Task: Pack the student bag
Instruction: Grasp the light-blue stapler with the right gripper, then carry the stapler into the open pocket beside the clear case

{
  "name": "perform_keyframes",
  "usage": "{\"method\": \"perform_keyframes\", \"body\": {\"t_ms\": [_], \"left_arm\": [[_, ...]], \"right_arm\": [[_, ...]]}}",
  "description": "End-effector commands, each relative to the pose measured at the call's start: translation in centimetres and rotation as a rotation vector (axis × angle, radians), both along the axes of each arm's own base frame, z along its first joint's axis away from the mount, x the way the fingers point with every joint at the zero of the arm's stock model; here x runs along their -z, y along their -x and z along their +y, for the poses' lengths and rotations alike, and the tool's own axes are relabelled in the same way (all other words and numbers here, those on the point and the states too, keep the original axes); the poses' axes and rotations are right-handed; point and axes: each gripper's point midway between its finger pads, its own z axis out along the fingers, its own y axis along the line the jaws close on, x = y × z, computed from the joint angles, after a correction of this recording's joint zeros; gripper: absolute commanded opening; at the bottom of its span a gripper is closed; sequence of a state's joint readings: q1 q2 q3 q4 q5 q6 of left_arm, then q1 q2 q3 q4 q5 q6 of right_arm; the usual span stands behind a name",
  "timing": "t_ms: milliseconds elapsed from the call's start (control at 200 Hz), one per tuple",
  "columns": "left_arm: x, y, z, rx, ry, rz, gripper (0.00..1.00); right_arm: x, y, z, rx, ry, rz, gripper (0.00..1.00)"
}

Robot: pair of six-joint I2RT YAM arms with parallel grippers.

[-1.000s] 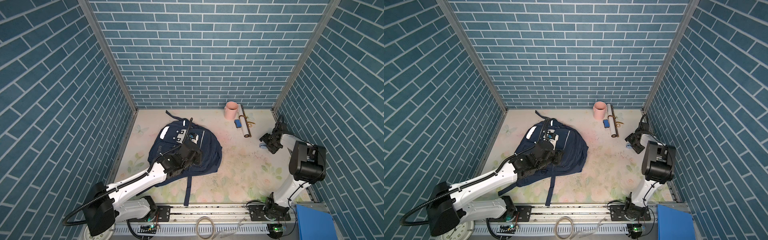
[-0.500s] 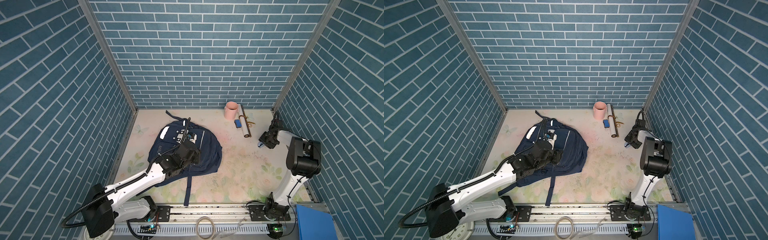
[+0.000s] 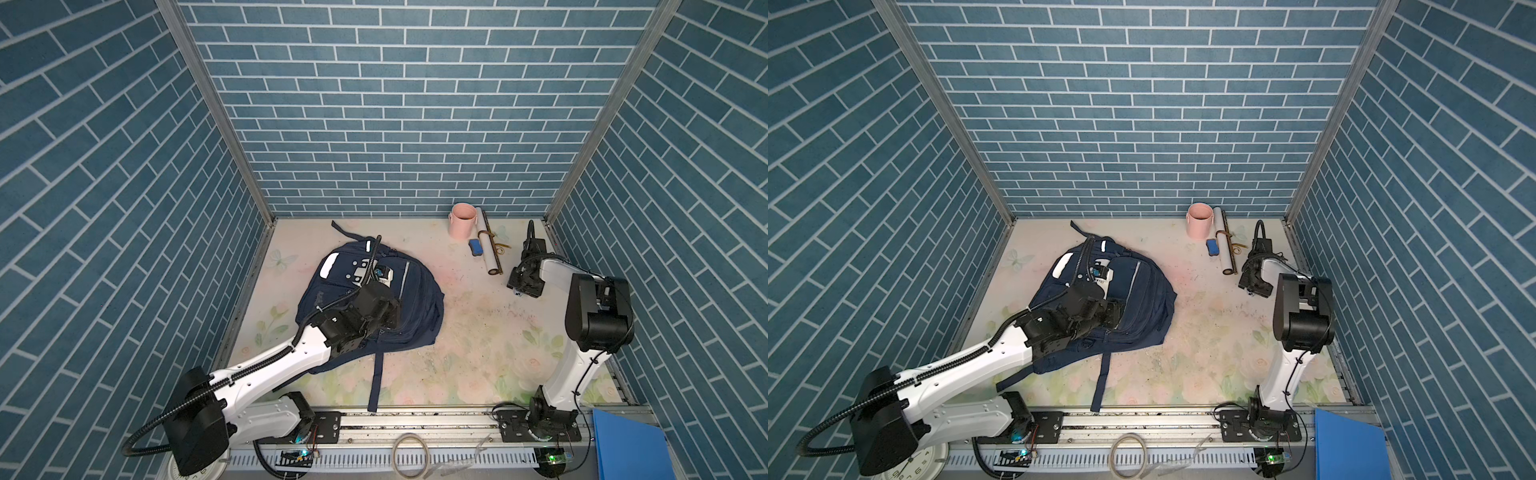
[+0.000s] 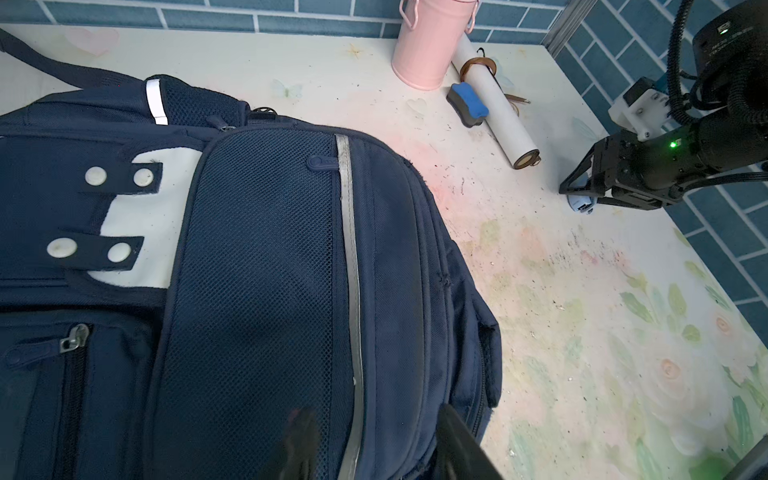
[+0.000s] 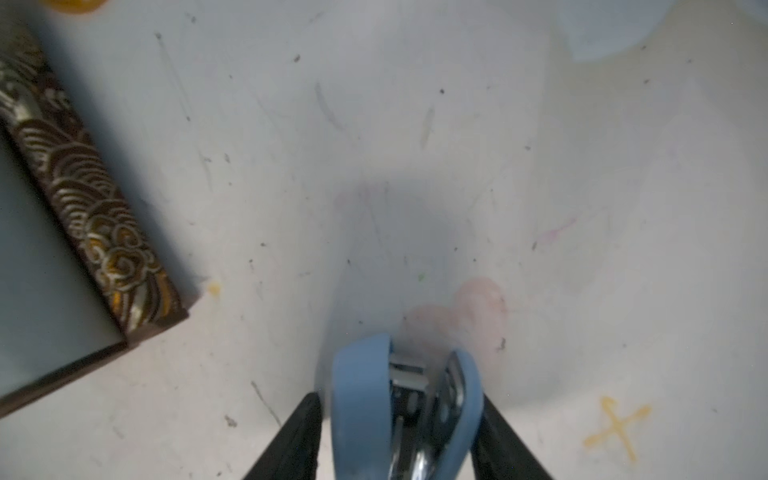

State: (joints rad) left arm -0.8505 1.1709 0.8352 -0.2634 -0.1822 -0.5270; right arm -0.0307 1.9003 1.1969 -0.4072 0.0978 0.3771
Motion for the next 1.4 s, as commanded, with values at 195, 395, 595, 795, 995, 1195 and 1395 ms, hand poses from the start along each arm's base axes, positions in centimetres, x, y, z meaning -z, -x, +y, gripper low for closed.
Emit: {"method": "perform_keyframes", "body": {"t_ms": [195,395,595,795,995,1195,1395], "left_arm": [[1.2,-0.1,0.2,0.002,-0.078,0.040,0.50],[1.5,0.0,-1.1,0.035,-0.156,0.039,0.53],[2.7,-0.1,-3.2,0.091,-0.259,0.048,0.57],[4.9,-0.7,-3.5,0.074,-0.406,0.089,0.61],[6.6,-1.4,-2.5,-0.012,-0.533,0.118,0.61],[6.4,-2.3,-1.7,-0.090,-0.587,0.137,0.30],[1.6,-3.4,-1.9,-0.128,-0.336,0.073,0.00]], "right_arm": [[0.7,2.2,-0.2,-0.026,0.029,0.051,0.31],[-1.7,1.8,0.5,-0.036,0.028,-0.016,0.29],[-4.8,2.9,2.8,-0.055,-0.051,-0.101,0.29],[-6.3,5.0,5.0,-0.078,-0.089,-0.148,0.28],[-7.1,6.6,6.0,-0.083,-0.119,-0.179,0.27],[-8.7,6.8,7.8,-0.120,-0.156,-0.218,0.25],[-11.2,6.8,13.9,-0.164,-0.358,-0.280,0.25]]}}
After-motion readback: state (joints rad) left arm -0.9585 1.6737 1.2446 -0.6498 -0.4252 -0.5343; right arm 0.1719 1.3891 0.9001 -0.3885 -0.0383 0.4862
